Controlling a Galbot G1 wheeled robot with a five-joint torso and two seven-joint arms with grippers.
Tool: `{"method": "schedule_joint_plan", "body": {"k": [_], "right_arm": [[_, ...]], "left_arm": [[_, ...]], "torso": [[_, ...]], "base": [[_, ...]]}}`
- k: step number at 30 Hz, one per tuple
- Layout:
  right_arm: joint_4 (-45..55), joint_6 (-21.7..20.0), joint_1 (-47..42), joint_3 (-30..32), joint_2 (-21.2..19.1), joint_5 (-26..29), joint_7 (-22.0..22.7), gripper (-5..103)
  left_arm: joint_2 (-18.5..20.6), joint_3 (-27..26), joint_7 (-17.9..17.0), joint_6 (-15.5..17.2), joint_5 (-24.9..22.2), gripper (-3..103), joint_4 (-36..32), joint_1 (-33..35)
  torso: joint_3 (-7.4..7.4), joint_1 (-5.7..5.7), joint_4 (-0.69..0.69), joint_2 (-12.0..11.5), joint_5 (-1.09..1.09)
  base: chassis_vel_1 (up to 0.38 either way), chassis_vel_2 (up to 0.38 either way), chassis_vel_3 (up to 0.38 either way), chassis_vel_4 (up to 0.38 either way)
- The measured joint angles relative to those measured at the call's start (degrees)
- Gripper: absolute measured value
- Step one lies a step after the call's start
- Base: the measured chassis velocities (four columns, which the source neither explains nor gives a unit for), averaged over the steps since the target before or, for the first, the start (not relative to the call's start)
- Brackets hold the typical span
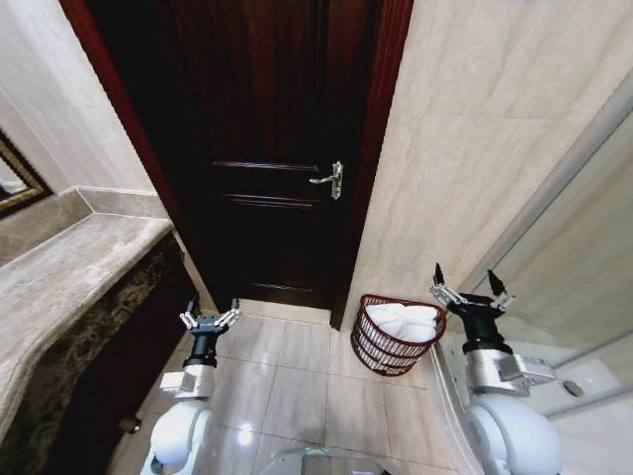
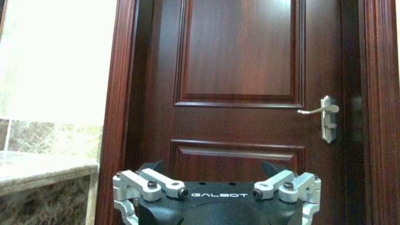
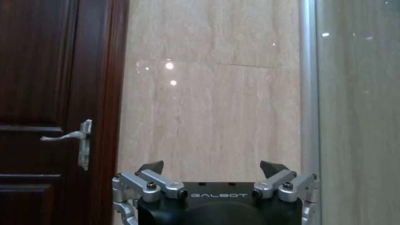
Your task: Discard the used towel into the hamper.
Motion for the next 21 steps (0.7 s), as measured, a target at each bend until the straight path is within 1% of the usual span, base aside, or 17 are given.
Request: {"method": "schedule_joint_plan", "body": {"k": [3,5,8,12,14,15,17,20,21], "right_arm": [[0.23,0.0,-0.34,0.43,0.12,0.01,0.0,100],[0.77,-0.17,-0.83,1.98,-0.13,0.83,-0.07,100],[0.93,-0.43,-1.13,3.4,-0.7,1.63,-0.16,100],[0.91,-0.45,-1.23,3.93,-0.98,1.83,-0.29,100],[0.74,-0.46,-1.23,4.12,-1.1,1.95,-0.48,100],[0.74,-0.46,-1.23,4.12,-1.1,1.95,-0.48,100],[0.74,-0.55,-1.17,3.2,-1.14,1.76,-0.51,100],[0.74,-0.59,-1.13,2.9,-1.17,1.61,-0.51,100],[0.76,-0.7,-1.07,2.79,-1.26,1.58,-0.51,100]], "left_arm": [[0.33,0.02,-0.03,0.56,-0.23,100,-0.08,-0.44],[0.68,0.27,-0.14,1.51,-0.37,100,0.02,-1.51],[0.81,0.58,-0.18,2.09,-0.38,100,0.27,-2.34],[0.81,0.76,-0.18,2.29,-0.35,100,0.57,-2.85],[0.72,1.1,-0.18,2.42,-0.21,100,1.21,-3.82],[0.72,1.1,-0.18,2.42,-0.21,100,1.21,-3.82],[0.67,1.06,-0.23,2.53,-0.06,100,1.39,-4.18],[0.72,0.79,-0.24,2.56,0.34,100,1.56,-4.21],[0.83,0.66,-0.31,2.54,0.27,100,1.63,-4.22]], "torso": [[0.24,0.22,0.0,0.48,0.0],[0.54,0.47,0.0,1.01,-0.01],[0.84,0.71,0.0,1.57,0.0],[1.08,0.9,0.0,2.0,0.0],[1.58,1.37,0.0,2.96,0.0],[1.58,1.37,0.0,2.96,0.0],[2.19,1.85,0.0,4.04,0.0],[2.54,2.11,0.0,4.68,0.0],[2.86,2.35,0.01,5.23,0.0]], "base": [[0.0,0.0,0.0,0.0],[0.0,0.0,0.0,0.0],[0.0,0.0,0.0,0.0],[0.0,0.0,0.0,0.0],[0.0,0.0,0.0,0.0],[0.0,0.0,0.0,0.0],[0.0,0.0,0.0,0.0],[0.0,0.0,0.0,0.0],[0.0,0.0,0.0,0.0]]}}
